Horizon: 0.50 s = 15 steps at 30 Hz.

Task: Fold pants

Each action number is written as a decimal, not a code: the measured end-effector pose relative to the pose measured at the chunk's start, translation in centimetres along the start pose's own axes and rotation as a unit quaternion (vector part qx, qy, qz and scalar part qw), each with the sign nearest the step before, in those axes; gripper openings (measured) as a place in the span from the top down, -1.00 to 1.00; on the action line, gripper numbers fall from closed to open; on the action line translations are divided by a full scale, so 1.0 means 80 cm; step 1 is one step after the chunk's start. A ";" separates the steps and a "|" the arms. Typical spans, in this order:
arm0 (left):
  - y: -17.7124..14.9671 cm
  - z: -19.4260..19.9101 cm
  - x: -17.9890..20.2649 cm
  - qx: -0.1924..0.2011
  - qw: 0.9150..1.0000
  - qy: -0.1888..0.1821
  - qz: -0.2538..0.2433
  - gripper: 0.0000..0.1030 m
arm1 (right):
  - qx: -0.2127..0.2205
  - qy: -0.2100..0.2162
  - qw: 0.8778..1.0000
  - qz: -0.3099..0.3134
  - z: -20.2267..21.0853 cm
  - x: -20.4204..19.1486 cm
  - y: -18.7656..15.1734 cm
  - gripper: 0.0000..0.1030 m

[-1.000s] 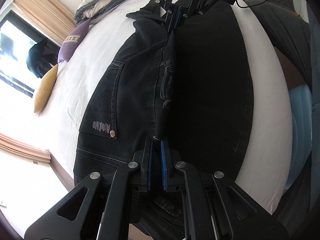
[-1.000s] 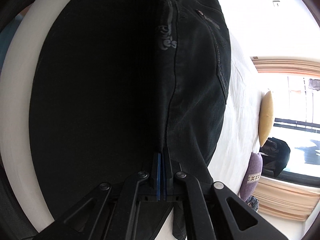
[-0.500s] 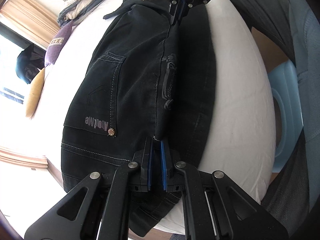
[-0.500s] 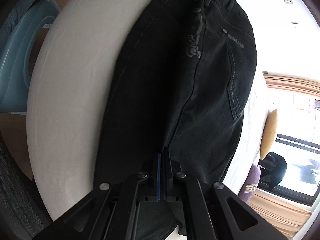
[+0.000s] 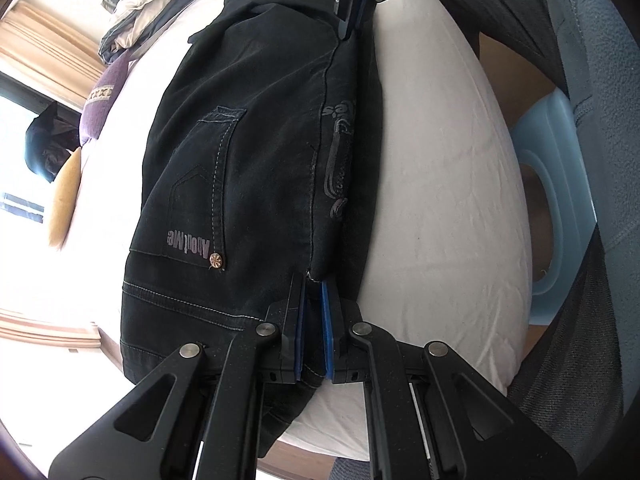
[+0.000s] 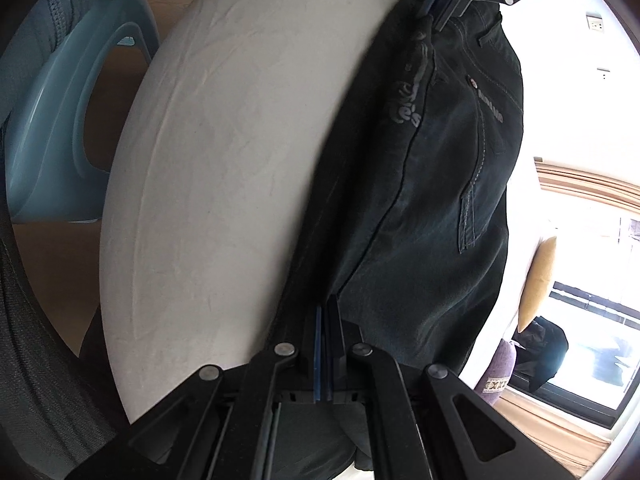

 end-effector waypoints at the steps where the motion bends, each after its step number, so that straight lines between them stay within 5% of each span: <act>1: 0.000 0.000 0.003 0.000 1.000 -0.001 0.001 0.88 | 0.000 0.001 1.000 -0.004 -0.002 0.001 0.001 0.98; 15: 0.002 -0.025 -0.002 -0.003 1.000 0.007 0.028 0.82 | -0.016 0.004 0.999 -0.044 -0.007 -0.034 0.022 0.94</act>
Point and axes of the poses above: each gripper's, at about its wrist camera, not at the fingertips, and z roughly against the way its jaws point, x to its right, y to its top, the point moved 8 cm from there along -z, roughly the way its jaws point, and after that the axes turned 15 degrees about -z, right-handed, at the moved point
